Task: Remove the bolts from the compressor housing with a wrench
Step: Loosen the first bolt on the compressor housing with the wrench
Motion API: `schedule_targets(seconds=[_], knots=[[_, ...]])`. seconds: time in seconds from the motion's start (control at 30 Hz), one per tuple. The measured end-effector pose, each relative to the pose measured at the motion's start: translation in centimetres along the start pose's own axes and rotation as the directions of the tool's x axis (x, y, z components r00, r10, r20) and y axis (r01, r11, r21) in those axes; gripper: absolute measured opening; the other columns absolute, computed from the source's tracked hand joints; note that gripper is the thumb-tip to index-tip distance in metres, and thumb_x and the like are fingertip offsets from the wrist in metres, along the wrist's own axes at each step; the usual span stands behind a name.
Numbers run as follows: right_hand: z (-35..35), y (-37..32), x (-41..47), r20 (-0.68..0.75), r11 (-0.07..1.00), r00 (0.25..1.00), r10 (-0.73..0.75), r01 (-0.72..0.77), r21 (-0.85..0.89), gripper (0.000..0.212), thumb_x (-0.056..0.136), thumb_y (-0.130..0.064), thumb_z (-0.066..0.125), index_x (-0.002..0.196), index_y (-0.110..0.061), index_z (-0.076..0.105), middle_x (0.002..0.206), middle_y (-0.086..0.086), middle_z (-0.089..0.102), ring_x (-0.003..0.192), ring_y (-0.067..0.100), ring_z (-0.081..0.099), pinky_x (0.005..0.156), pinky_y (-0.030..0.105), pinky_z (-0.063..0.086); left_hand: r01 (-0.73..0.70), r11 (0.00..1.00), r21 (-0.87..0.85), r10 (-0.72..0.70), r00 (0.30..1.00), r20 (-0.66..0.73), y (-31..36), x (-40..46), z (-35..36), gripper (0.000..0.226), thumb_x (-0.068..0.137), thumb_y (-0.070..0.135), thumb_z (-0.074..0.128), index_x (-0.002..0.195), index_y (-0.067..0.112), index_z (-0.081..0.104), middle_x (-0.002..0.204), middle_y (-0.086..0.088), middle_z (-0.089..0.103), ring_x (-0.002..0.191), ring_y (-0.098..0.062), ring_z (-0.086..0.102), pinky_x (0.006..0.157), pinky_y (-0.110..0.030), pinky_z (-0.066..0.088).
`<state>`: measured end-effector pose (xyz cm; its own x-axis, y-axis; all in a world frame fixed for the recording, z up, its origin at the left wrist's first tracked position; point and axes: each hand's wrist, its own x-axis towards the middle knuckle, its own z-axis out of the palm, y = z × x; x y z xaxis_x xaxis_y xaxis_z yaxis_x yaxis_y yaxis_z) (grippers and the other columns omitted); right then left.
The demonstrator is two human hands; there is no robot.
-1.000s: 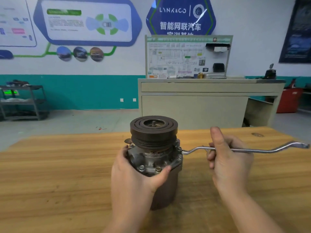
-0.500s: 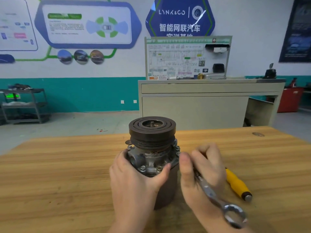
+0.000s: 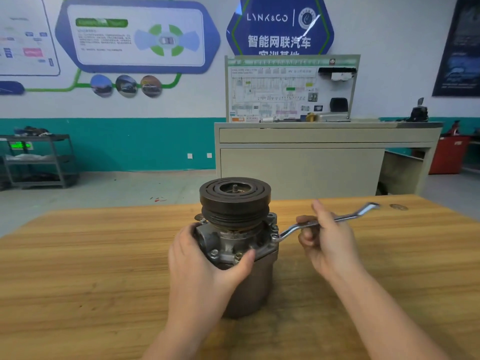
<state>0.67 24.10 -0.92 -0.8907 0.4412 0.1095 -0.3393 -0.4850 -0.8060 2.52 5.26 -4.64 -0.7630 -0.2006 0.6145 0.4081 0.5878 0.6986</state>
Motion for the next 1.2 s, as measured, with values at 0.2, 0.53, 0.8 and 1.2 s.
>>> schedule_targets(seconds=[0.2,0.53,0.8,1.2], knots=[[0.4,-0.3,-1.0,0.159,0.959,0.986,-0.054,0.007,0.284,0.019,0.102,-0.016,0.039,0.087,-0.01,0.049,0.07,0.013,0.07,0.049,0.013,0.061,0.046,0.021,0.05,0.015,0.993,-0.115,0.0,0.992,0.124,-1.6,1.4,-1.2,0.101,0.042,0.074,0.068,0.128,0.03,0.036,0.116,0.013,0.054,0.111,-0.01,0.053,0.094,-0.031,0.046],[0.0,1.0,-4.1,0.499,0.429,0.397,-0.77,0.902,-0.055,0.009,0.103,-0.035,0.037,0.105,-0.041,0.043,0.088,0.002,0.066,0.058,0.013,0.064,0.053,0.026,0.051,-0.006,0.994,-0.11,0.011,0.999,0.044,-1.3,1.0,-0.6,0.09,0.041,0.074,0.067,0.115,0.035,0.032,0.102,0.023,0.051,0.101,-0.007,0.051,0.08,-0.015,0.038],[-0.4,2.1,-4.6,0.588,0.228,0.215,-0.78,0.972,-0.053,0.02,0.104,-0.027,0.036,0.1,-0.01,0.045,0.09,0.003,0.058,0.079,-0.007,0.054,0.073,0.013,0.045,0.004,0.994,-0.106,0.0,0.999,0.046,-1.5,0.9,-0.4,0.09,0.045,0.072,0.071,0.119,0.032,0.037,0.107,0.016,0.053,0.106,-0.011,0.052,0.087,-0.026,0.042],[0.7,2.9,-5.0,0.716,-0.042,-0.003,-0.698,0.998,-0.037,0.026,0.104,-0.03,0.034,0.093,-0.01,0.046,0.072,0.015,0.066,0.07,0.013,0.055,0.062,0.02,0.043,-0.008,0.987,-0.159,0.062,0.939,0.339,-2.4,3.7,-2.3,0.091,0.044,0.075,0.073,0.116,0.036,0.033,0.113,0.017,0.05,0.103,0.005,0.053,0.078,-0.012,0.045]])
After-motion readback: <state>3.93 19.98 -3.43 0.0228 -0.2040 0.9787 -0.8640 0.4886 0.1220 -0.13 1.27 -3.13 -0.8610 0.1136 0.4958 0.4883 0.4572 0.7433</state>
